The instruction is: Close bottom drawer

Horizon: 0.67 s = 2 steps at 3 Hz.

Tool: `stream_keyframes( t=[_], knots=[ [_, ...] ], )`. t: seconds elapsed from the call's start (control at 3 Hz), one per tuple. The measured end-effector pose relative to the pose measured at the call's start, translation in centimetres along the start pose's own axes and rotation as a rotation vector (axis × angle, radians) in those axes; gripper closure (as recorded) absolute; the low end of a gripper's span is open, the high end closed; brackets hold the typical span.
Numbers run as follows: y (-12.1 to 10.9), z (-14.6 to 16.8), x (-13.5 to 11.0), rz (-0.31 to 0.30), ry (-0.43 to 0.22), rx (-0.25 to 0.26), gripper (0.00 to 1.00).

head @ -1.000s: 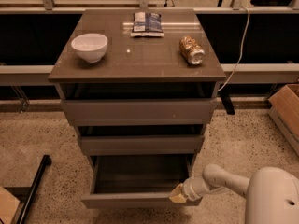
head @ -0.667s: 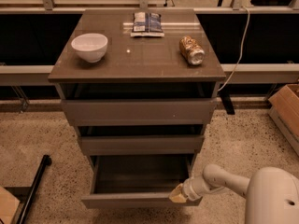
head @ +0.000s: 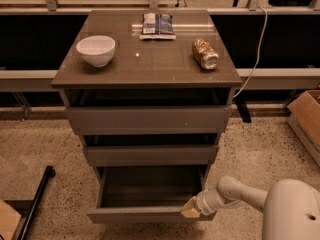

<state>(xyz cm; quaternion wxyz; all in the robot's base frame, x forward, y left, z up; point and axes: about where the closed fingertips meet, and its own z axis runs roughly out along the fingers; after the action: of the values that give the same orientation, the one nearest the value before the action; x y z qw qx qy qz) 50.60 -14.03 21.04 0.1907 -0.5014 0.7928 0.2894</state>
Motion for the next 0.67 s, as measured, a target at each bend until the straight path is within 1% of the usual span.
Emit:
stream_keyframes(
  t=[0.33, 0.67],
  knots=[
    [1.1, -0.9, -0.5, -0.015, 0.028, 0.02, 0.03],
    [4.1, -3.7, -1.6, -0.028, 0.076, 0.099, 0.0]
  ],
)
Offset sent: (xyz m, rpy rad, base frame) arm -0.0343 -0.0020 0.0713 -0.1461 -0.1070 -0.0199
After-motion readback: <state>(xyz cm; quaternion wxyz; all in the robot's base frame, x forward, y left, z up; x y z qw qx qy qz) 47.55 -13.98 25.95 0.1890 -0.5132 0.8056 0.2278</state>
